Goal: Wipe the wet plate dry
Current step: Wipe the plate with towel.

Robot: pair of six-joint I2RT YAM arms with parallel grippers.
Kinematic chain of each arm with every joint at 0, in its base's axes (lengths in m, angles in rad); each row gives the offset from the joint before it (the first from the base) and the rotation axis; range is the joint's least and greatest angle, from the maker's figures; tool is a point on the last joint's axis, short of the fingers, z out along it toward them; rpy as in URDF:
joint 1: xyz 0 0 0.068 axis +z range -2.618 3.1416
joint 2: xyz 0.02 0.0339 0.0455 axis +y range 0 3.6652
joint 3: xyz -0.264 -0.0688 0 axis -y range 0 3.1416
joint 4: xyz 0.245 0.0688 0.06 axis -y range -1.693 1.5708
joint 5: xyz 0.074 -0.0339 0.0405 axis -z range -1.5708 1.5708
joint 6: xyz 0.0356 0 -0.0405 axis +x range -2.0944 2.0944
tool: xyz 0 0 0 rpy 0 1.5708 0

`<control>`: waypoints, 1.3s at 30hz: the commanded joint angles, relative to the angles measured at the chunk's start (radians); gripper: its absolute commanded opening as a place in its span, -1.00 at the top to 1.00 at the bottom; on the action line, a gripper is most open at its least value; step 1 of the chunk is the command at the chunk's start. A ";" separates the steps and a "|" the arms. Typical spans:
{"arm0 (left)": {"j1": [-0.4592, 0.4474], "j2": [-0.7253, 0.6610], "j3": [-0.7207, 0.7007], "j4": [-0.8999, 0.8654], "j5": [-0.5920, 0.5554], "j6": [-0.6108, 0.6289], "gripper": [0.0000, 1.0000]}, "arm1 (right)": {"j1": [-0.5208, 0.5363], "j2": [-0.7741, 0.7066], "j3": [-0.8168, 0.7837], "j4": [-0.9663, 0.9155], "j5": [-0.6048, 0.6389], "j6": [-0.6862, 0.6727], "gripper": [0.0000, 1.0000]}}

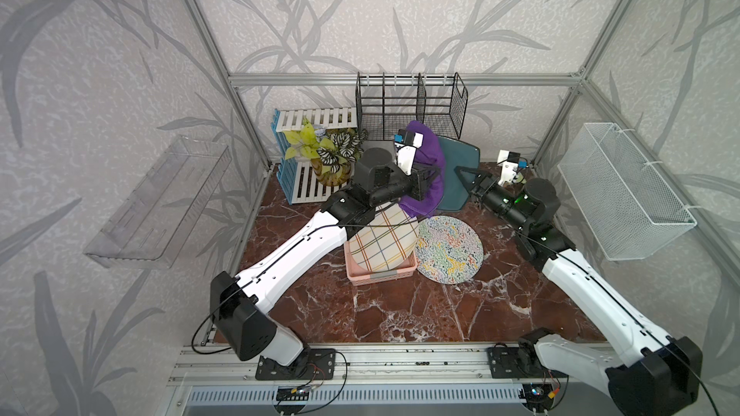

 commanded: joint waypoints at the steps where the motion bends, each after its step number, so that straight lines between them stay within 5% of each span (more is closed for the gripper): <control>1: 0.144 -0.119 -0.115 0.171 0.111 -0.191 1.00 | -0.111 -0.080 -0.007 0.352 -0.024 0.195 1.00; 3: 0.220 -0.170 -0.172 0.240 0.151 -0.278 1.00 | -0.144 -0.116 -0.050 0.332 -0.031 0.212 1.00; 6: 0.236 -0.200 -0.158 0.177 0.131 -0.227 1.00 | -0.148 -0.181 -0.116 0.266 -0.032 0.186 1.00; 10: 0.239 -0.193 -0.220 0.248 0.163 -0.265 1.00 | -0.146 -0.219 -0.246 0.408 -0.015 0.308 1.00; 16: 0.219 -0.076 -0.386 0.888 0.299 -0.769 1.00 | -0.071 -0.156 -0.272 0.701 0.023 0.448 1.00; 28: 0.046 0.081 -0.340 1.427 0.141 -1.258 1.00 | 0.098 0.113 -0.109 0.877 0.095 0.416 1.00; 33: -0.040 0.087 -0.329 1.492 0.098 -1.308 1.00 | 0.063 0.177 0.003 0.880 0.139 0.418 1.00; 39: 0.072 0.005 -0.342 1.441 0.063 -1.301 1.00 | 0.064 0.099 -0.072 0.781 0.087 0.379 1.00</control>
